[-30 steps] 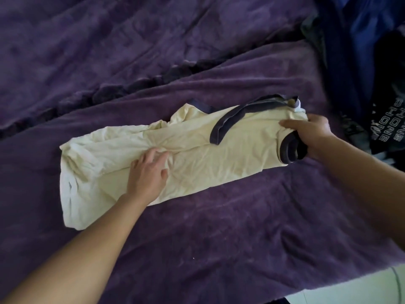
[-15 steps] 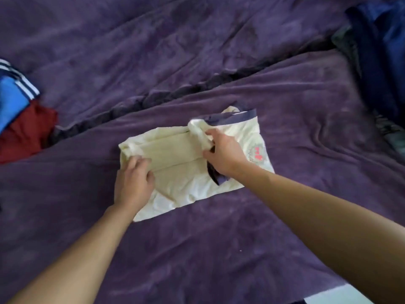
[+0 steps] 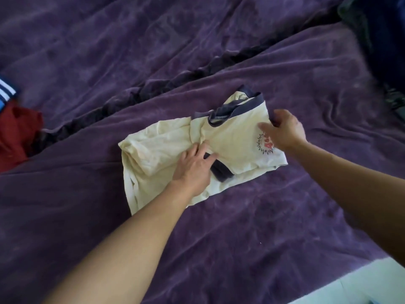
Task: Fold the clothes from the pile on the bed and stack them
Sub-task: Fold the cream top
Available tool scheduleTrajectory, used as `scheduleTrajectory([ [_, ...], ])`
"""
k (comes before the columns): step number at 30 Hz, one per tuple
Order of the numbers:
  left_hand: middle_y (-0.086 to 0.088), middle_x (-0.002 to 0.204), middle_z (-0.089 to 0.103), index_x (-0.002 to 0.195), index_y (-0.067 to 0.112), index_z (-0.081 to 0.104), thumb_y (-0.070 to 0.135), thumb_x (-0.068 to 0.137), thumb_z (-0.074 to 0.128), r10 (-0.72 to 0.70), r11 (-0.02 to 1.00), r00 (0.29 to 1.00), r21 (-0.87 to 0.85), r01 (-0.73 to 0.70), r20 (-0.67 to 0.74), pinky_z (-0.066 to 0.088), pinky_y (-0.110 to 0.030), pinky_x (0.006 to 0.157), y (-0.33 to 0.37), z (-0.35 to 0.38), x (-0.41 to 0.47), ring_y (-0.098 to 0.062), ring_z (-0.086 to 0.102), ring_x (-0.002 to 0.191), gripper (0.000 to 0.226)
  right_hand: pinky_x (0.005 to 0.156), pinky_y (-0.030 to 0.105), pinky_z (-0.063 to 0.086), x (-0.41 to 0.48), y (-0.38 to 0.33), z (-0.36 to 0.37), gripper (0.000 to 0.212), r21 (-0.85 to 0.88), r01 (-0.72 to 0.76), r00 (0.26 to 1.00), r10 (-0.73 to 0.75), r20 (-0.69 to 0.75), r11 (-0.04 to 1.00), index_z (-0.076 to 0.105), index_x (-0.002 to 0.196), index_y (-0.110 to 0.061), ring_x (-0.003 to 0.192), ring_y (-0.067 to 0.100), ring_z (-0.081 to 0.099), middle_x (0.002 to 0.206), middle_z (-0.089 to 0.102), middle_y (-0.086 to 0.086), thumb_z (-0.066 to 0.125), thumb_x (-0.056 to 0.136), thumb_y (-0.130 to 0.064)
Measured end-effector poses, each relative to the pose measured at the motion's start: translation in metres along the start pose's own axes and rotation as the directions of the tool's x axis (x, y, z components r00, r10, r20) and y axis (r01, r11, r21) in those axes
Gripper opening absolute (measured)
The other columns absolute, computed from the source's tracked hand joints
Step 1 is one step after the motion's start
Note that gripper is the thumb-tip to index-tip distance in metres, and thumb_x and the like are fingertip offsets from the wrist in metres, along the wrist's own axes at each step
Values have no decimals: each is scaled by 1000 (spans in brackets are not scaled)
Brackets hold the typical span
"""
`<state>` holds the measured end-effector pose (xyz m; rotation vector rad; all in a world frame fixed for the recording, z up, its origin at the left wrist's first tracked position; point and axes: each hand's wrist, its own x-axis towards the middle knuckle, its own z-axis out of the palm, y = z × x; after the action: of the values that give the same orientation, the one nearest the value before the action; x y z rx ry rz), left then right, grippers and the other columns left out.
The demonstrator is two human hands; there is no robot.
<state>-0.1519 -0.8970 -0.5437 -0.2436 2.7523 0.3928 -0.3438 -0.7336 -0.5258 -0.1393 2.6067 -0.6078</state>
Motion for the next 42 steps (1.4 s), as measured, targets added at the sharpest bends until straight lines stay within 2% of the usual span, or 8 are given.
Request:
scheduleTrajectory([
  [8, -8, 135, 49, 123, 19, 59, 15, 85, 56, -126, 992, 975, -31, 122, -185, 34, -45, 99, -49, -17, -31, -29, 42, 127, 39, 40, 17, 44, -23, -24, -15, 24, 286, 37, 990, -73, 117, 957, 57, 80, -28, 68, 11, 61, 79, 61, -4, 78, 74, -37],
  [12, -6, 154, 24, 130, 27, 53, 22, 89, 49, -302, 941, 953, 155, 302, -20, 19, -44, 112, -118, -31, -83, -26, 13, 144, 41, 39, 11, 42, -76, -68, -27, 24, 344, 168, 973, -211, 91, 924, 57, 95, -29, 73, 7, 60, 85, 61, -8, 74, 79, -32],
  [20, -20, 137, 47, 105, 4, 68, 4, 72, 66, -560, 813, 800, 42, 581, -215, 37, -52, 93, -190, -68, -169, -40, 42, 122, 34, 67, 29, 41, -168, -166, 52, 54, 122, 420, 880, -437, 188, 899, 45, 132, -27, 77, 19, 59, 76, 54, -13, 66, 82, -31],
  [26, -20, 134, 49, 109, 5, 68, 1, 78, 61, -648, 762, 739, -161, 628, -183, 42, -51, 93, -193, -37, -213, -40, 46, 118, 32, 96, 31, 44, -212, -170, 140, 60, 37, 435, 696, -362, 620, 900, 42, 141, -20, 105, 20, 61, 125, 59, 2, 66, 87, -32],
  [30, -21, 130, 51, 113, 3, 65, 7, 83, 61, -620, 775, 747, -338, 534, -242, 43, -48, 96, -174, -23, -208, -40, 48, 116, 30, 78, 15, 46, -188, -139, 129, 29, 141, 335, 893, -362, 268, 932, 63, 118, -22, 86, 9, 62, 96, 65, -10, 62, 89, -27],
  [33, -20, 135, 47, 124, 4, 57, 18, 90, 58, -556, 810, 777, -402, 427, -295, 39, -47, 100, -158, -26, -172, -38, 44, 123, 37, 83, 31, 44, -147, -110, 105, 34, 13, 253, 967, -253, 33, 967, 59, 121, -20, 105, 20, 58, 113, 62, -1, 59, 89, -32],
  [38, -18, 150, 30, 137, 12, 43, 28, 96, 44, -363, 923, 867, -257, 286, -341, 30, -46, 104, -139, -44, -83, -33, 30, 136, 44, 95, 44, 39, -123, -75, 107, 69, -204, 113, 991, -95, 93, 972, 31, 145, -17, 128, 32, 42, 143, 43, 10, 47, 91, -55],
  [42, -14, 156, 20, 146, 21, 31, 39, 98, 38, -162, 980, 949, -156, 122, -271, 20, -47, 111, -116, -51, -14, -30, 18, 144, 51, 84, 41, 39, -155, -65, 138, 64, -89, 73, 988, -60, 140, 993, 36, 135, -23, 114, 32, 55, 130, 55, 5, 46, 86, -64],
])
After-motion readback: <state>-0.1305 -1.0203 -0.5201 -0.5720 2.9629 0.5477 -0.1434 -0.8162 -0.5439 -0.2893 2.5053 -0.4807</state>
